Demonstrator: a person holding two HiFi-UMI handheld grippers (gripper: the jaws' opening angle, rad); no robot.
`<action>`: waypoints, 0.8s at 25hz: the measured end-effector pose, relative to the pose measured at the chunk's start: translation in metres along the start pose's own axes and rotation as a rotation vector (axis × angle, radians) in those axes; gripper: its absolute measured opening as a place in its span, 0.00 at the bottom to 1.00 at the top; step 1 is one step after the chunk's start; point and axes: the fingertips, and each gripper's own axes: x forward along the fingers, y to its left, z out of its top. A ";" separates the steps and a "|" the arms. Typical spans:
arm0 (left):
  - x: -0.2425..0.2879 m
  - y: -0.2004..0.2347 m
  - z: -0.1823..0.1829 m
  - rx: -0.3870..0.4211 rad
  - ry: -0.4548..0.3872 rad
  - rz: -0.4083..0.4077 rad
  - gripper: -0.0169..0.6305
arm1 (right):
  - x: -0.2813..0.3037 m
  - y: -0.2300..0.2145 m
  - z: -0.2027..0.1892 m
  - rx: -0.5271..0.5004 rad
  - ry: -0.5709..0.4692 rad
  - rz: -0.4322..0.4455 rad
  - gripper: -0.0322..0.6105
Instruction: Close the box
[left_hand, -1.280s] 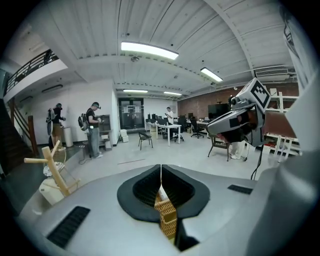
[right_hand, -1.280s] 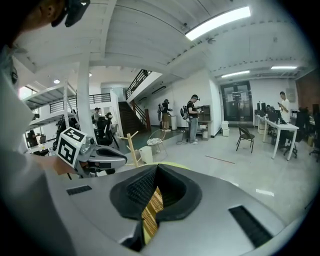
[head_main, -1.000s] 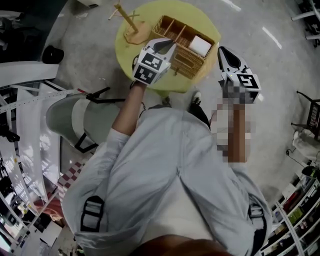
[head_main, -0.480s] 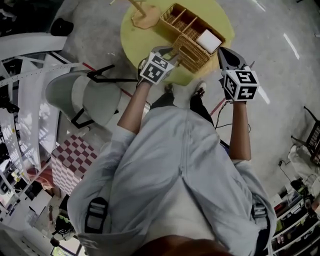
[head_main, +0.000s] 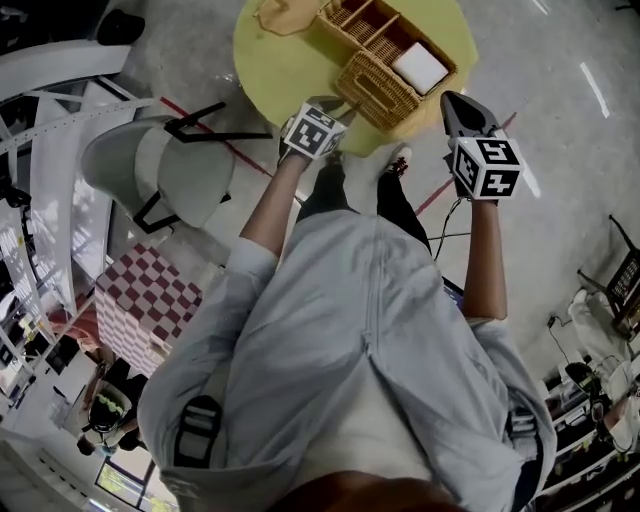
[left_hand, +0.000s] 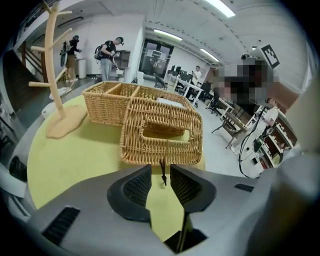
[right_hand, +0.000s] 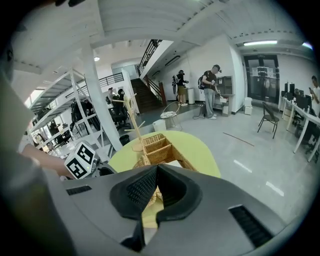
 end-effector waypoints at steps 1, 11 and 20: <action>0.004 -0.001 -0.003 -0.009 0.006 -0.006 0.23 | 0.000 -0.001 -0.002 -0.003 0.005 0.001 0.09; 0.032 -0.002 -0.022 -0.018 0.055 0.014 0.15 | 0.003 0.006 -0.017 -0.014 0.044 0.034 0.09; 0.022 -0.001 -0.013 -0.019 0.037 0.031 0.09 | 0.002 0.004 -0.011 -0.020 0.029 0.036 0.09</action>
